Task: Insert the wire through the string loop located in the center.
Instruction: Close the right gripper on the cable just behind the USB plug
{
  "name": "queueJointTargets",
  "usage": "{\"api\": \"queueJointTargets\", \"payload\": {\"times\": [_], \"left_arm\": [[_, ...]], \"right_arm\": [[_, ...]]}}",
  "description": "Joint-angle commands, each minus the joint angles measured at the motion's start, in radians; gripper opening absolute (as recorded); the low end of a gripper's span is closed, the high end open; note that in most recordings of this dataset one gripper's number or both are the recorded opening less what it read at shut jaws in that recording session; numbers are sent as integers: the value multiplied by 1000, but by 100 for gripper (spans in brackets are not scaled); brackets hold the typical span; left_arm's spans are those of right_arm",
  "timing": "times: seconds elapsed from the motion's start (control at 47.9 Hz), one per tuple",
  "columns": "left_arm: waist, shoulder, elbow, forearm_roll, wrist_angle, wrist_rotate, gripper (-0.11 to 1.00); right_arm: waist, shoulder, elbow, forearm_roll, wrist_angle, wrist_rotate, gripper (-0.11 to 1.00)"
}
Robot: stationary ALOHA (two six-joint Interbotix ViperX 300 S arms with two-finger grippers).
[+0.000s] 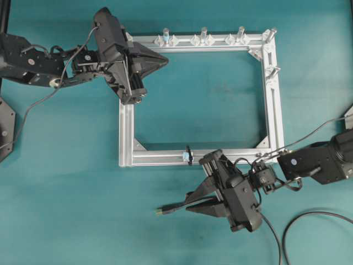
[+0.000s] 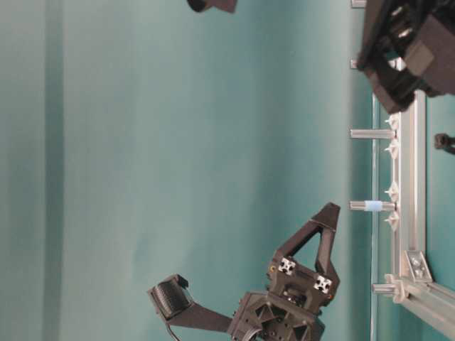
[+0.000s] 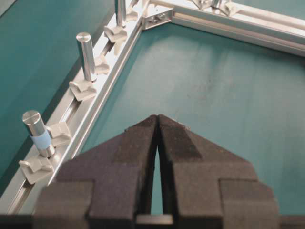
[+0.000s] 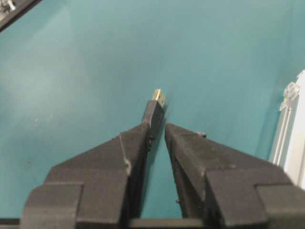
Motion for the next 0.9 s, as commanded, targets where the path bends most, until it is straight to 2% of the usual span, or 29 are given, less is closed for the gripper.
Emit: {"api": "queueJointTargets", "payload": {"times": [0.0,0.418,0.877], "left_arm": [[-2,-26,-9,3,0,-15,0],[-5,-28,-9,3,11,-18,0],[-5,-26,-9,3,25,-18,0]], "right_arm": [[6,-11,-18,0,-3,3,31],[5,37,-21,-2,-5,54,35],[5,103,-38,-2,-5,57,35]]}}
